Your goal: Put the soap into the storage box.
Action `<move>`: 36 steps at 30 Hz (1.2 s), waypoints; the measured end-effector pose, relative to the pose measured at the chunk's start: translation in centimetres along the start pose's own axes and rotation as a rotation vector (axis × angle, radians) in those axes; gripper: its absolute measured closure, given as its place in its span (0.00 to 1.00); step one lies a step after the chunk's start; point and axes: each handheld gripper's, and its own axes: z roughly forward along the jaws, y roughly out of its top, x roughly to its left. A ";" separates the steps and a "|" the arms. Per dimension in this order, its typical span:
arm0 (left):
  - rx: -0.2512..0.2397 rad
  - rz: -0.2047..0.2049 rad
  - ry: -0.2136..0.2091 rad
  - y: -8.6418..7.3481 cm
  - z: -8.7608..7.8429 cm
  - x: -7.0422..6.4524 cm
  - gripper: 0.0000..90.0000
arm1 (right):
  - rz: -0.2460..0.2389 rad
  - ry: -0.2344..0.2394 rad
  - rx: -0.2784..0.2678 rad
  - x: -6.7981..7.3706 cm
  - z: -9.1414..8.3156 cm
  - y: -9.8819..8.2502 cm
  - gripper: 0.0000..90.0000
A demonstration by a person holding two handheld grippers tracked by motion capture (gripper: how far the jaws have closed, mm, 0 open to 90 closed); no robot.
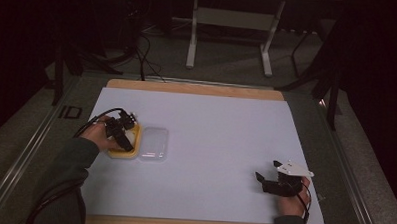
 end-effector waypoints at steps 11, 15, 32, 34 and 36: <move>-0.012 -0.027 -0.023 -0.3 0.4 0.3 0.28 | -0.002 -0.001 0.001 0.0 0.0 0.0 0.19; -0.018 -0.054 -0.057 -0.4 0.7 0.5 0.28 | -0.002 0.000 0.001 0.0 0.0 0.0 0.19; -0.038 -0.025 -0.032 -0.5 0.4 0.2 0.17 | -0.007 -0.001 0.001 0.1 0.0 0.0 0.19; -0.046 -0.023 -0.028 -0.6 0.2 0.3 0.16 | -0.008 0.000 0.000 0.1 0.0 0.0 0.19; -0.050 -0.021 -0.029 -0.6 0.0 0.3 0.15 | -0.008 0.000 -0.001 0.1 0.0 0.0 0.19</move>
